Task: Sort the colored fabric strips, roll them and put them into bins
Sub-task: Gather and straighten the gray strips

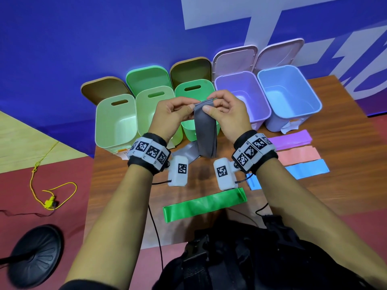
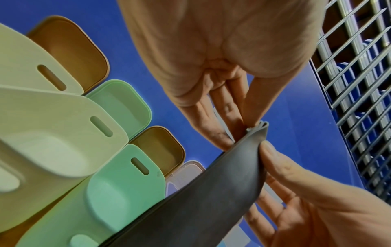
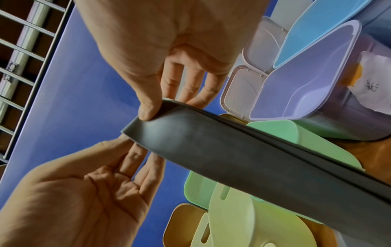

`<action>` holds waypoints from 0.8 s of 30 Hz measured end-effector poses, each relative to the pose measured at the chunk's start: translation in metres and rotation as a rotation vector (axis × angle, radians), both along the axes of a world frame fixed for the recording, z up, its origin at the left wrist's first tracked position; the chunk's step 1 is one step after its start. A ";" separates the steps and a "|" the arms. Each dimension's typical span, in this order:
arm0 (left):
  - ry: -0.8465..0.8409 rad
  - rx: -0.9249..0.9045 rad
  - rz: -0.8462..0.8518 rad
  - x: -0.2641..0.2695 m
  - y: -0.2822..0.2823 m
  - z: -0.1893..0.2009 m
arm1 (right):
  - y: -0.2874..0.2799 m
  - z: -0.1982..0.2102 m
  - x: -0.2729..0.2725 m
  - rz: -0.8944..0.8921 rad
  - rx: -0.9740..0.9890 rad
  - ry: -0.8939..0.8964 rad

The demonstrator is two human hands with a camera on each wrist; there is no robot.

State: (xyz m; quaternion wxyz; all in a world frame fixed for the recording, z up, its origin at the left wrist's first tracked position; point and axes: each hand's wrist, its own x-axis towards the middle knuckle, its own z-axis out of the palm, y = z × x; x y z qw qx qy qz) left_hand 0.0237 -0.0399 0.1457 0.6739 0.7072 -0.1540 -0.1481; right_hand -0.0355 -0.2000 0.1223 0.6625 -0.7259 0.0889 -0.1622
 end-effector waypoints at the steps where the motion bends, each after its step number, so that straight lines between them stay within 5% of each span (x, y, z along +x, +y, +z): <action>1: 0.001 -0.008 0.000 0.000 0.001 0.000 | 0.001 0.001 0.000 0.000 -0.001 -0.005; 24: -0.067 0.038 -0.029 0.005 0.004 -0.003 | -0.002 0.001 0.004 -0.059 -0.094 -0.018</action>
